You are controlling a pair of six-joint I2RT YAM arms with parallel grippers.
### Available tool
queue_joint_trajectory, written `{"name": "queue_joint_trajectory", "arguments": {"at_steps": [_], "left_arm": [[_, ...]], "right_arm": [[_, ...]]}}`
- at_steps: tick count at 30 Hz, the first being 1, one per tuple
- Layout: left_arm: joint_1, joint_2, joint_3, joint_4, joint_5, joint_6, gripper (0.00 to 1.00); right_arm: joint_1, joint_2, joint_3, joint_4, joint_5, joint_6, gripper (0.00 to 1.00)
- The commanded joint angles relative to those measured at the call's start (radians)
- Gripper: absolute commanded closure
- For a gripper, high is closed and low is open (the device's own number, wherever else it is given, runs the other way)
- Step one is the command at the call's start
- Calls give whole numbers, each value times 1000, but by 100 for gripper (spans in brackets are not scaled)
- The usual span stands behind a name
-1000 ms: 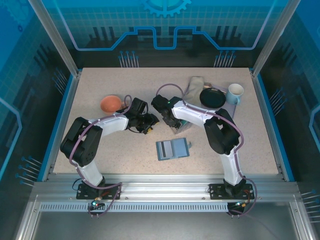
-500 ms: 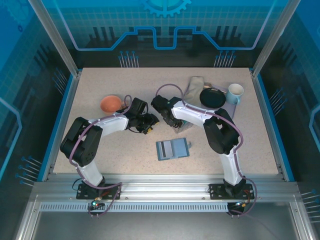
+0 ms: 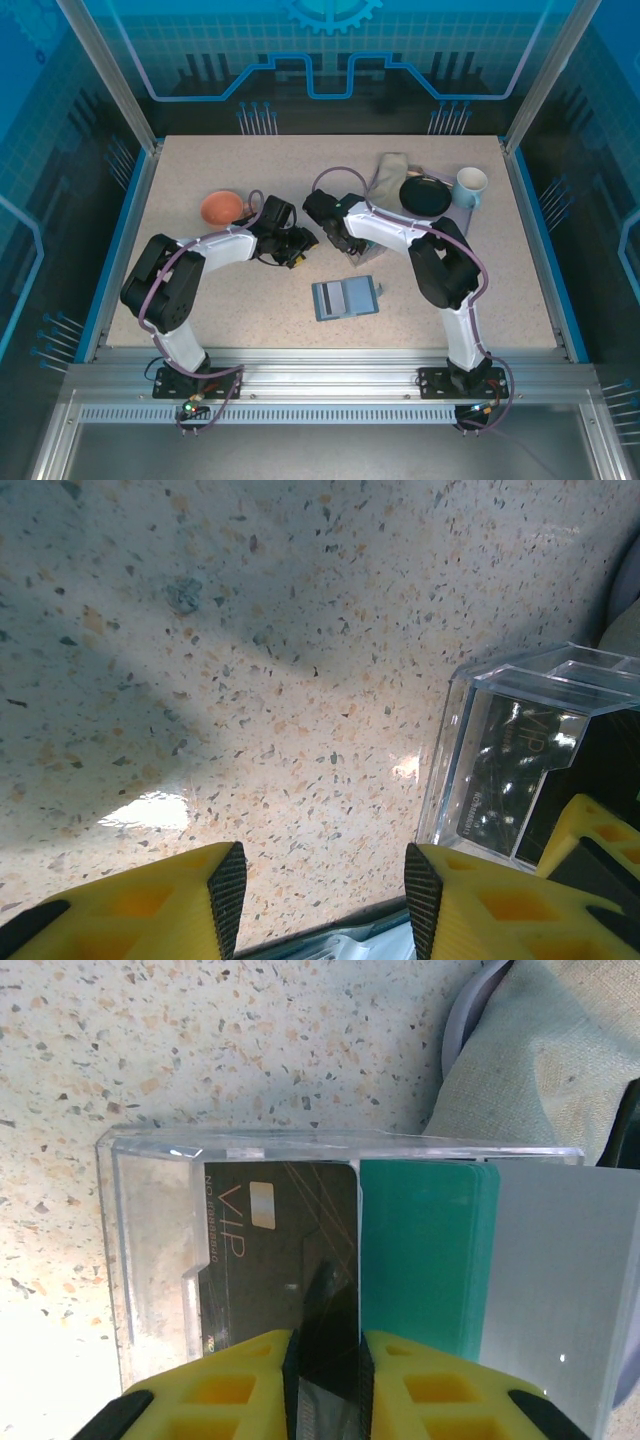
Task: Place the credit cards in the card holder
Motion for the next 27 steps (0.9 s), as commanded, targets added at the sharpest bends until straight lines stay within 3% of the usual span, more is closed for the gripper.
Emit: {"name": "queue_joint_trajectory", "arguments": {"at_steps": [1,13,19,27], "left_arm": [[6,-13,5,-22,10,-4,51],[6,-15,8,-26,12,-1,51],[6,-23,2,-26,11,0,51],[6,-33,-4,-29,8,-1,51]], "right_arm": [[-12,-40,-11,-7,27,-1,78],[-19,-59,-16,-10,28,-4,79],[-21,-68,-17,-15,21,-3,86],[-22,-94,-24,-25,10,-1,88]]}}
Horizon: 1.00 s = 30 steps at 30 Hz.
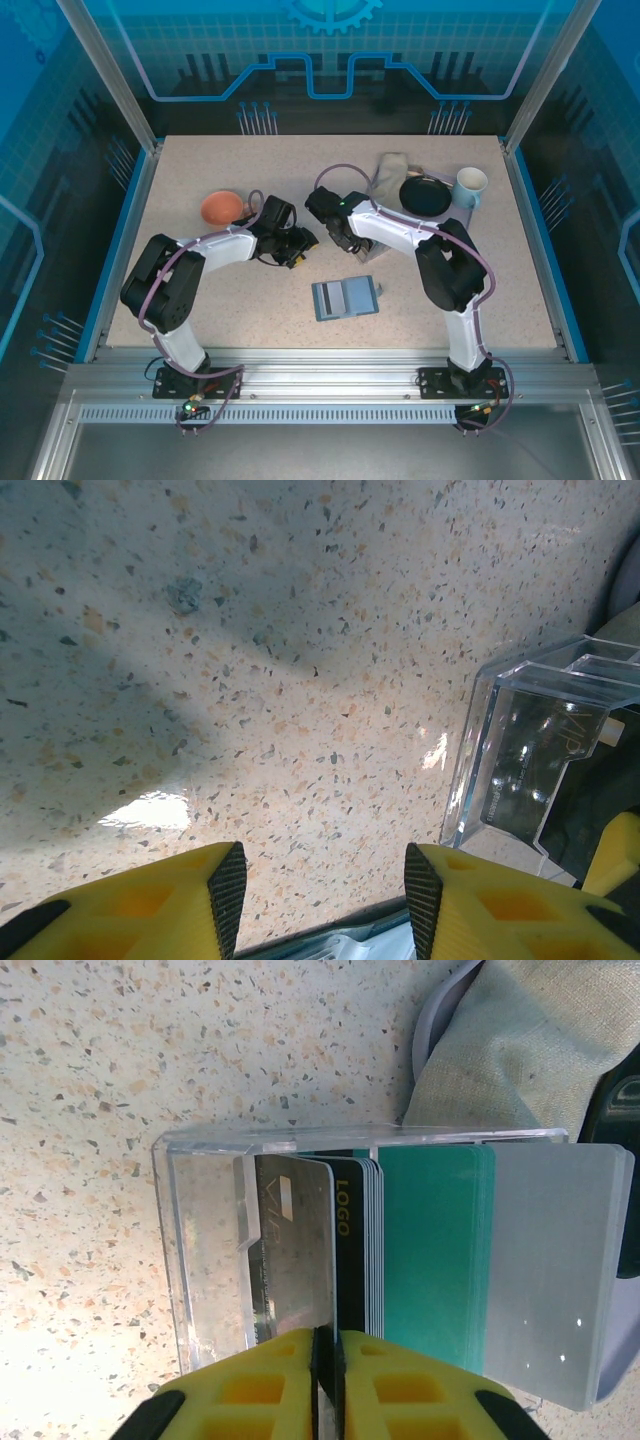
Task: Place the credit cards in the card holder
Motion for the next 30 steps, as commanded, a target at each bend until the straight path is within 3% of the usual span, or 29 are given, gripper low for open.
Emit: {"name": "queue_joint_trajectory", "arguments": {"at_steps": [1,6,11,14,17,19,22,26,30], "left_arm": [[7,-35,-5,-29,9,0,51],[6,-50,-11,-28,11,4,51],[7,-95,-41,18,30,12,49],[7,-135,-73,94,66,15,45],[6,-176,-102,194,133,22,39],[7,-193,-110,268,197,17,34],[4,-183,-102,392,314,-11,30],[-22,-149,-61,537,421,-69,28],[-72,-122,40,505,464,-37,29]], "right_arm": [[-18,-54,-8,-29,-1,5,89],[-27,-134,-19,-36,-107,29,98],[-68,-261,-62,-24,-286,87,100],[-109,-370,-125,19,-440,139,100],[-193,-496,-231,111,-710,217,100],[-277,-591,-344,242,-932,311,100],[-372,-689,-490,432,-1167,445,100],[-412,-730,-537,500,-1311,494,100],[-416,-744,-557,542,-1370,515,100]]}}
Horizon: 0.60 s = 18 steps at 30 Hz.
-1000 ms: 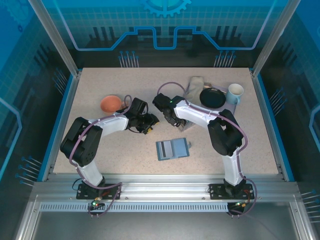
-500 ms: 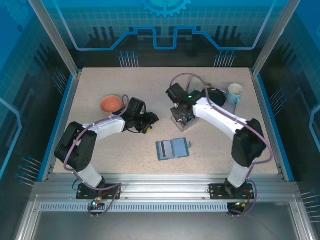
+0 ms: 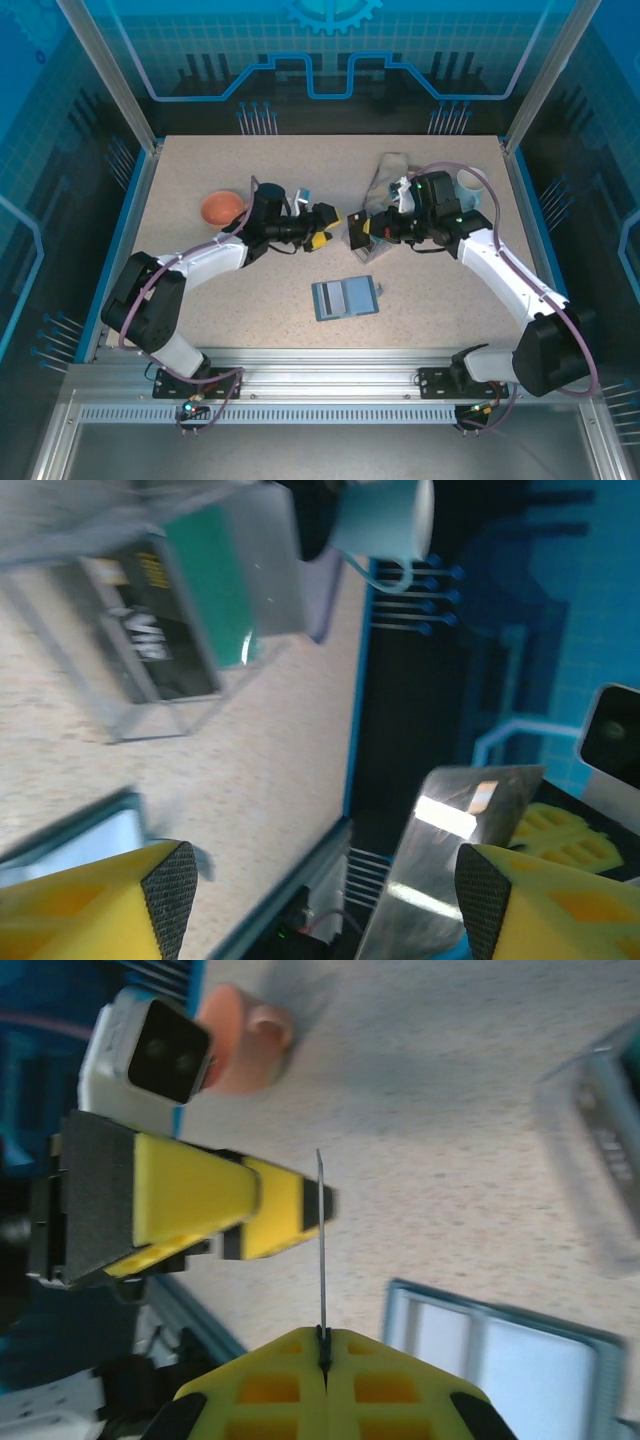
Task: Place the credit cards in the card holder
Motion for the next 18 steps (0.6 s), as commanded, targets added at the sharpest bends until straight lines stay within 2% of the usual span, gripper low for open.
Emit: {"name": "queue_joint_trajectory", "arguments": {"at_steps": [1,3,5,7,10,13,18], "left_arm": [[-43,22,85,73,105,6,29],[-55,28,96,108,119,-8,35],[-58,31,92,147,129,-30,51],[-57,19,80,161,128,-38,62],[-57,-2,69,162,132,-30,72],[-57,-18,64,160,140,-20,76],[-57,-34,51,134,152,-3,76]], "right_arm": [[-14,-27,-19,100,-156,60,100],[-16,-16,-23,91,-149,55,100],[-24,-10,-34,90,-140,55,100],[-39,-8,-45,60,-92,50,100],[-75,2,-73,67,-109,57,100],[-93,8,-95,86,-131,70,100],[-97,12,-105,96,-145,80,100]]}}
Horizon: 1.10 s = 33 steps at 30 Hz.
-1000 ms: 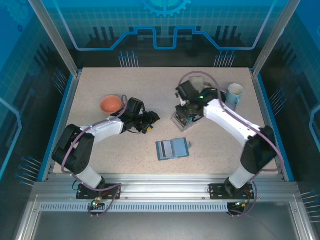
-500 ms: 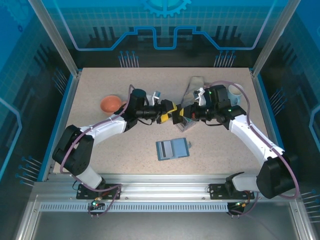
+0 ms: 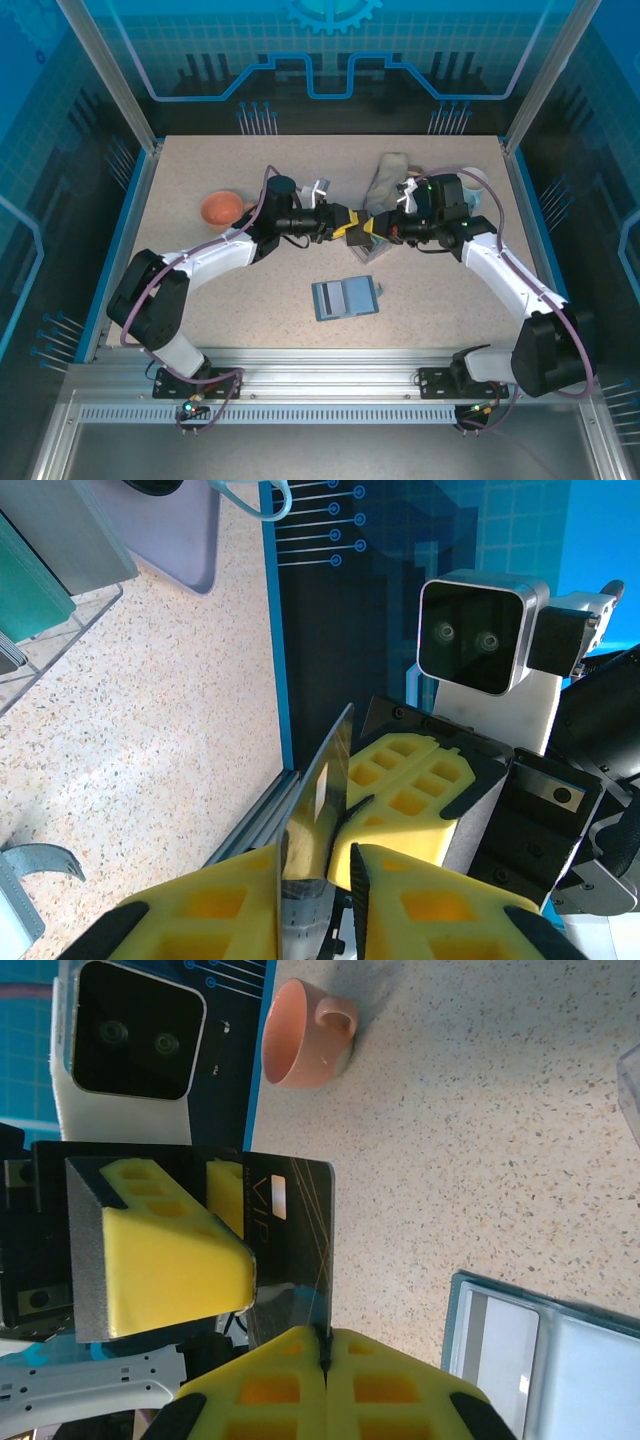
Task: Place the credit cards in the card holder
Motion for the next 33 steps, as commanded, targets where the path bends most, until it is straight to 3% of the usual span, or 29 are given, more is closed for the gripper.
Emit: {"name": "queue_joint_trajectory", "arguments": {"at_steps": [1,12,18,20,25,27,33], "left_arm": [[-1,-55,-21,32,57,18,76],[-1,-77,-42,-3,38,33,81],[-1,-95,-60,-43,16,46,98],[-1,-111,-64,-119,-14,77,100],[-30,-183,-131,-394,-184,188,100],[-60,-202,-183,-419,-242,192,100],[-142,-214,-329,-341,-331,136,100]], "right_arm": [[-24,17,-30,-14,23,15,100],[-30,19,-51,-3,27,48,100],[-27,11,-81,-15,57,50,98],[-21,0,-81,-80,113,9,92],[56,-10,-81,-326,454,-162,55],[88,5,-132,-321,491,-199,44],[209,93,-158,-296,582,-241,31]]}}
